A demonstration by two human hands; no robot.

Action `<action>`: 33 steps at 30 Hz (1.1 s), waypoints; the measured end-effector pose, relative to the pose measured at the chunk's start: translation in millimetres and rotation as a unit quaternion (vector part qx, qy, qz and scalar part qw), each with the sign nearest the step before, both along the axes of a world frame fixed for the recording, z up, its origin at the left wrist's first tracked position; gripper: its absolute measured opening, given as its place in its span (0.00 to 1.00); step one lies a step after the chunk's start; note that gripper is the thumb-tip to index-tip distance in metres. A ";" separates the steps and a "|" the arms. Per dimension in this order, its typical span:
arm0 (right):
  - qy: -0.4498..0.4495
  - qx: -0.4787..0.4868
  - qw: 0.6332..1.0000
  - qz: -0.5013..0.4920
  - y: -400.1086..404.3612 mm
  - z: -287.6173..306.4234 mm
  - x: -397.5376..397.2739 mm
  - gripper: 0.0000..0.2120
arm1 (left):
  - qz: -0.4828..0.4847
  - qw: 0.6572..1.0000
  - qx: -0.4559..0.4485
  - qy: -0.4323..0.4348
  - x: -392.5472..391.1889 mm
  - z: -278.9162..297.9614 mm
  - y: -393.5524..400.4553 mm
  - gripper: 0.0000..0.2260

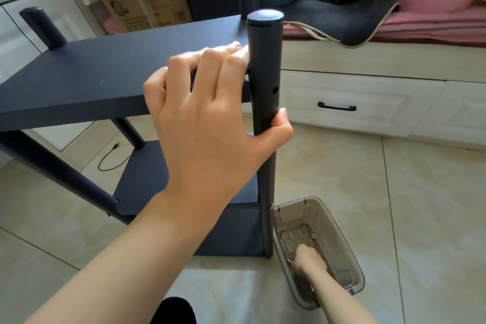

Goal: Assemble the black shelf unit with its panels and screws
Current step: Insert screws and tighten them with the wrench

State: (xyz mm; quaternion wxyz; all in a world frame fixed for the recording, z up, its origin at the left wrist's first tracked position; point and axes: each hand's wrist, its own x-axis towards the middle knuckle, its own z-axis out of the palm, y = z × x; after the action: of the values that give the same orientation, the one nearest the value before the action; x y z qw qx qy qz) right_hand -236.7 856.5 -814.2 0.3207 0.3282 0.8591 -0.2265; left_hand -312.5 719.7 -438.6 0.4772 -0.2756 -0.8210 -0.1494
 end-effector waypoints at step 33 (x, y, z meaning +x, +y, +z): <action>0.627 -0.005 0.779 -0.023 -20.4 391.8 29.0 0.04 | -0.202 0.925 0.208 -0.246 50.4 34.8 -39.3 0.10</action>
State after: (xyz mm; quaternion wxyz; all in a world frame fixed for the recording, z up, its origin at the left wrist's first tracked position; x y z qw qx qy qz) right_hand -207.7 836.2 -422.4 -0.2926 0.1313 0.8614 -0.3938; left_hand -262.0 680.3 -403.8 0.2670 -0.2847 -0.7900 -0.4728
